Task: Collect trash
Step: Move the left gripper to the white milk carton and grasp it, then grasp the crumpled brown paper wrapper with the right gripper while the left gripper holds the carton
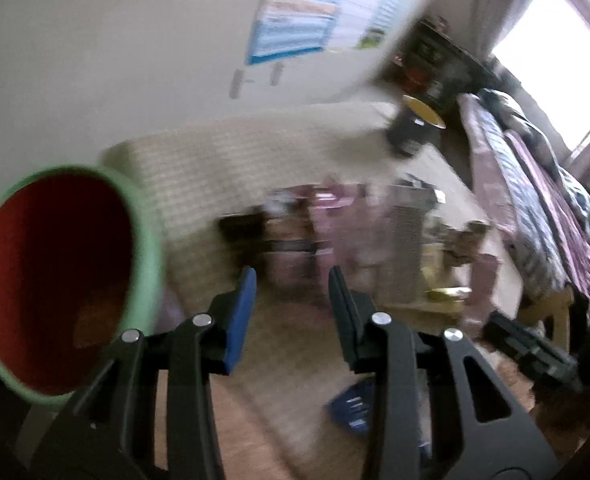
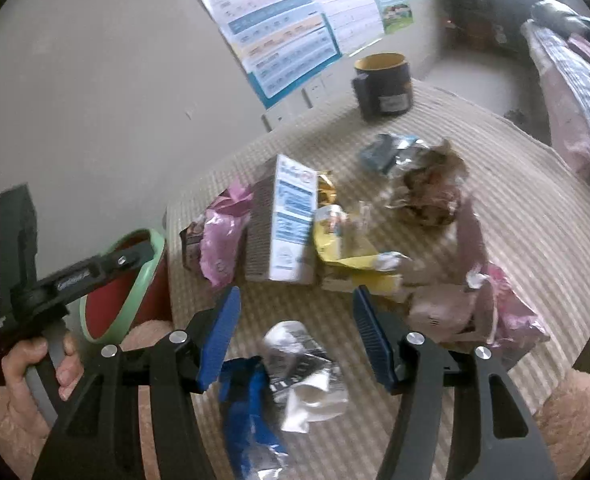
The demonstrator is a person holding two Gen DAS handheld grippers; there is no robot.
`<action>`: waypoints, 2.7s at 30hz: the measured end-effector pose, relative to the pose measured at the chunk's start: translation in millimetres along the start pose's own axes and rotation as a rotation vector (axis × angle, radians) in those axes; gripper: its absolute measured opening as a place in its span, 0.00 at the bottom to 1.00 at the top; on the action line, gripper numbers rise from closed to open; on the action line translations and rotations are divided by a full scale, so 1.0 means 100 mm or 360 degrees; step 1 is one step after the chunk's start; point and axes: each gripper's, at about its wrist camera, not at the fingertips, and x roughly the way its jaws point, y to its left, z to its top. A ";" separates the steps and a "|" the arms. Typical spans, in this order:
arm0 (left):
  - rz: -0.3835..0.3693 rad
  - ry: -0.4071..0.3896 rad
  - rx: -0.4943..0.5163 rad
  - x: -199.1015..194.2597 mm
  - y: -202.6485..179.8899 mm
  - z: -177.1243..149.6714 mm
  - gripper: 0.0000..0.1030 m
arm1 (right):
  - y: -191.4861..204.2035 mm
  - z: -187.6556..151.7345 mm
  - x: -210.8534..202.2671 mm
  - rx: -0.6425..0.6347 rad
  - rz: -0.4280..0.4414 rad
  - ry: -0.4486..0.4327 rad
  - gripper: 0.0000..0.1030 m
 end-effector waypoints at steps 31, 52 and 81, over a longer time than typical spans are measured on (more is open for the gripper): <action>0.0025 0.0181 0.0257 0.83 -1.11 0.14 0.39 | -0.52 -0.04 -0.26 0.0222 0.0109 -0.0054 0.57; 0.0044 0.0078 0.0284 0.75 -1.11 0.16 0.38 | -0.55 -0.05 -0.19 0.0231 0.0104 -0.0017 0.57; -0.0014 -0.0019 0.0234 -0.15 -0.71 -0.29 0.38 | -1.03 0.87 0.56 0.0132 -0.0239 0.0173 0.30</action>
